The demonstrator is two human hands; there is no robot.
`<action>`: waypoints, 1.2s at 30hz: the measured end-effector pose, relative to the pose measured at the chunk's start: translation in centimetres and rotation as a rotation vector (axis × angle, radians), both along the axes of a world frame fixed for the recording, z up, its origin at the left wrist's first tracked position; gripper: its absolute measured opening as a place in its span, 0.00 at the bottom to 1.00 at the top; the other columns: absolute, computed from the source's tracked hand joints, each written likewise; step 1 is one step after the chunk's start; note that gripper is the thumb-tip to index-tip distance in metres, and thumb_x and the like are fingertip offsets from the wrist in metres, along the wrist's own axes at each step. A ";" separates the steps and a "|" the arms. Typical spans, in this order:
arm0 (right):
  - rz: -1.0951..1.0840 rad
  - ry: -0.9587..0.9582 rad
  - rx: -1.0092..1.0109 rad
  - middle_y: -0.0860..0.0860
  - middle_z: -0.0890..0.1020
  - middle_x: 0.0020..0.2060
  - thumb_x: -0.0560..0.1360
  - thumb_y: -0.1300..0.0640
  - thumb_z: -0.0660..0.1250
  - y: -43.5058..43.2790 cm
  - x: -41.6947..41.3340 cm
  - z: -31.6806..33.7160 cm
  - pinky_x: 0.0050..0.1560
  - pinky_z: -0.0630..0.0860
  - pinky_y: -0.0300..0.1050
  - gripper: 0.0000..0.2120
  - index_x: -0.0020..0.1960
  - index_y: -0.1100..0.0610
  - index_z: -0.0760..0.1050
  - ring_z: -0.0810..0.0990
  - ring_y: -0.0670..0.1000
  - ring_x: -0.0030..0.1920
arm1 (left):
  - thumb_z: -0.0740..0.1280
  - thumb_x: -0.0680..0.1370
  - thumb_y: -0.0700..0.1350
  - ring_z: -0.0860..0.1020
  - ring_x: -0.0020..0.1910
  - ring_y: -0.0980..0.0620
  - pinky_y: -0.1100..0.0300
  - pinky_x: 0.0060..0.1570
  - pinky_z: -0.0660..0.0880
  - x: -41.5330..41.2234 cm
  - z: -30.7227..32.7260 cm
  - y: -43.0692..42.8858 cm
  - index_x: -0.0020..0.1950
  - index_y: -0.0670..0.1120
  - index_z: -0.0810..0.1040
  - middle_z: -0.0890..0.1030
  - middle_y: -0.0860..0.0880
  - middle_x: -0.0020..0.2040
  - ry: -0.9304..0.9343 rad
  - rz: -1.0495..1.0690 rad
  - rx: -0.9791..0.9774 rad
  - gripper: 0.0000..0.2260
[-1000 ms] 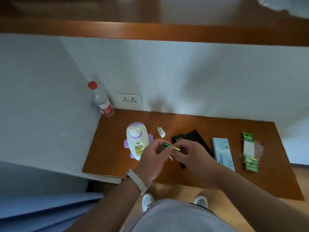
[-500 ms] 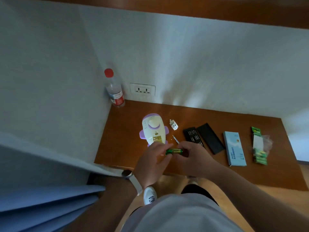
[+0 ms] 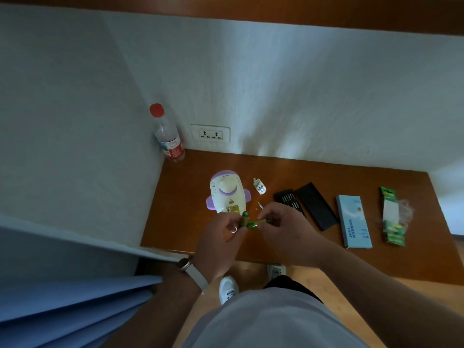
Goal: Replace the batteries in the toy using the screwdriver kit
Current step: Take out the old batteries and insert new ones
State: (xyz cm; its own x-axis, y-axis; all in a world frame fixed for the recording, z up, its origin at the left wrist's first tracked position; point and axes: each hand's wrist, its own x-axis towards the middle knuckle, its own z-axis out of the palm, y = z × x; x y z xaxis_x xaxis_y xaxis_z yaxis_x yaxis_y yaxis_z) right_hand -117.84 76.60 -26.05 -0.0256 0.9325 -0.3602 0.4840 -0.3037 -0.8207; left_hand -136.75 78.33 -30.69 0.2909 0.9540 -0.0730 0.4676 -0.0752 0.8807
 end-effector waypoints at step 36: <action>0.034 -0.038 0.068 0.39 0.81 0.40 0.74 0.49 0.70 4.1 -1.4 -3.5 0.35 0.73 0.27 0.05 0.46 0.42 0.73 0.78 0.36 0.43 | 0.73 0.76 0.43 0.77 0.46 0.59 0.64 0.45 0.78 -0.8 0.2 2.8 0.55 0.48 0.79 0.79 0.55 0.47 0.128 0.166 0.035 0.08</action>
